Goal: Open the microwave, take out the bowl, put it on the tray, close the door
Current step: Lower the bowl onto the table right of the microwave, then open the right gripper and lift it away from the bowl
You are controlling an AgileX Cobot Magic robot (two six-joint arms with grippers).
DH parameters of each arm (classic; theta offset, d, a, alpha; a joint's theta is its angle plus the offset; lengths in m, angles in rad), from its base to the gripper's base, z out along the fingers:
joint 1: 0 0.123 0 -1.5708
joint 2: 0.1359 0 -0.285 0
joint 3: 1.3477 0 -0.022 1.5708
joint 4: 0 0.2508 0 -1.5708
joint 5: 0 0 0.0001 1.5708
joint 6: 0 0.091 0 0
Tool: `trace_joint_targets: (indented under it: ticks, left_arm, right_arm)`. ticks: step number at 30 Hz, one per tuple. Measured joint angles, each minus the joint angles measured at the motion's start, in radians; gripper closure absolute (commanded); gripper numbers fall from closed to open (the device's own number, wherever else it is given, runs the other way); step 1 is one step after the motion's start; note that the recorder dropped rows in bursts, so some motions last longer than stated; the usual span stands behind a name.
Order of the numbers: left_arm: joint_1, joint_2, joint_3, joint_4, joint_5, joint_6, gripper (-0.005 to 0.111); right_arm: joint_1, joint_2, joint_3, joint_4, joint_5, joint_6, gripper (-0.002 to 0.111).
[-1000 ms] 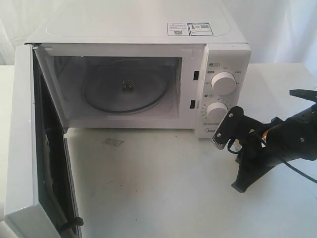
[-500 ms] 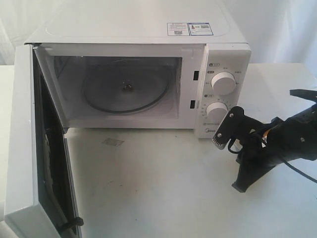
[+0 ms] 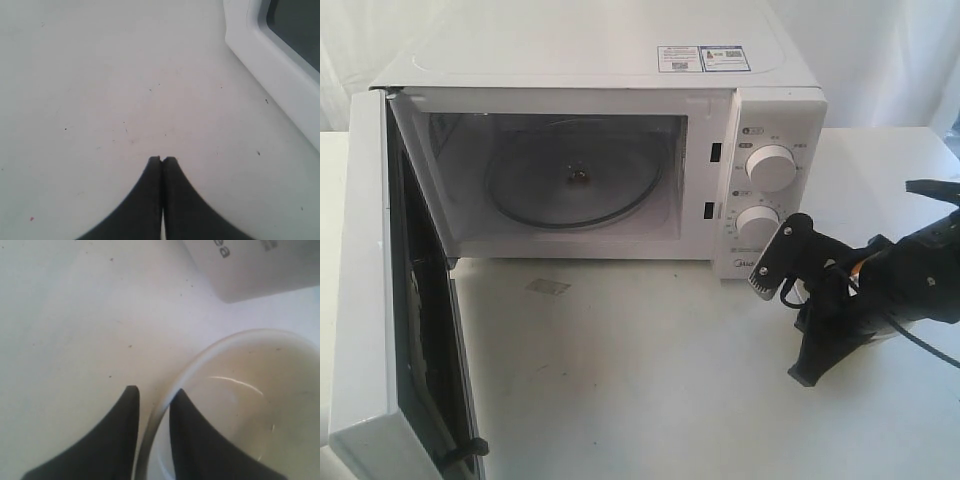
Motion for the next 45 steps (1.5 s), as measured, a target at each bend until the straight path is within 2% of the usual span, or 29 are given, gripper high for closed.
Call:
trace_joint_targets:
  ticks: [7,18,32,37,39,45]
  left_arm:
    - [0.0,0.0,0.0,0.0,0.0,0.0,0.107]
    - [0.0,0.0,0.0,0.0,0.0,0.0,0.107]
    - [0.0,0.0,0.0,0.0,0.0,0.0,0.107]
    - [0.0,0.0,0.0,0.0,0.0,0.0,0.107]
    - [0.0,0.0,0.0,0.0,0.0,0.0,0.107]
    - [0.0,0.0,0.0,0.0,0.0,0.0,0.107]
  right_arm:
    - [0.0,-0.005,0.0,0.003,-0.004,0.0,0.086]
    - [0.0,-0.139,0.0,0.066,-0.004,-0.007,0.086]
    - [0.076,-0.261,0.0,0.073,-0.027,-0.008,0.086]
    - [0.108,-0.337,0.0,0.173,-0.048,0.034,0.086]
    - [0.14,-0.386,-0.007,0.228,-0.053,0.048,0.088]
    - [0.297,-0.623,-0.013,0.365,0.0,0.058,0.108]
